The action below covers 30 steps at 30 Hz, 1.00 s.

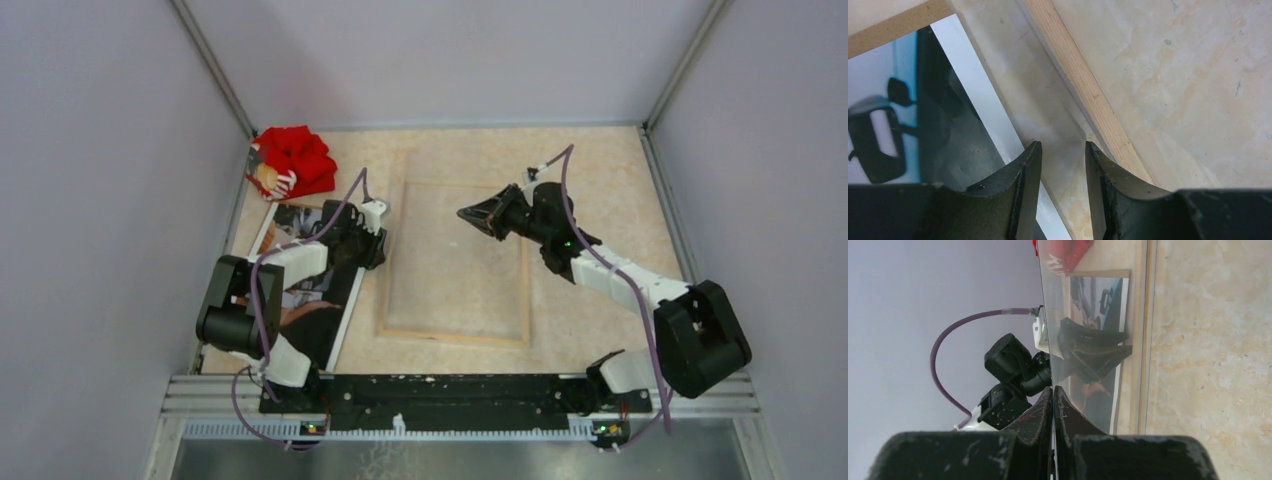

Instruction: Put the photo into the frame

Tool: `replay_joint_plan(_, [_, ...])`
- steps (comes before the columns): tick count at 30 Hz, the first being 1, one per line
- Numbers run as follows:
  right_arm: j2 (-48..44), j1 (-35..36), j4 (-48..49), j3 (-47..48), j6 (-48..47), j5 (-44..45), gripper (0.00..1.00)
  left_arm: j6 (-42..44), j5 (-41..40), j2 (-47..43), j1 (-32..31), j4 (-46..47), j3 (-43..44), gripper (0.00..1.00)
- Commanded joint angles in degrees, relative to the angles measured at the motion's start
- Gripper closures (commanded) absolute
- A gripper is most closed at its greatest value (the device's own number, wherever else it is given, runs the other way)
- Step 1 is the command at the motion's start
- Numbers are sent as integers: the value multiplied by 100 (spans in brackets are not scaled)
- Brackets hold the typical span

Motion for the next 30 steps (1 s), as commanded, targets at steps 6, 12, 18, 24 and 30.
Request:
replay_joint_plan(6, [-130, 90, -177, -142, -185, 317, 100, 115, 98, 53, -30, -220, 14, 57])
replay_joint_plan(12, [-194, 91, -412, -375, -235, 502, 100, 115, 96, 46, -30, -225, 24, 58])
replay_joint_plan(18, [-20, 146, -396, -329, -68, 703, 100, 120, 92, 94, -30, -232, 0, 58])
replay_joint_plan(24, [-13, 162, -523, -261, 148, 1144, 100, 65, 186, 138, -30, -300, 55, 59])
replay_joint_plan(30, [-5, 11, -375, -121, 415, 1122, 100, 63, 181, 113, -30, -326, 35, 59])
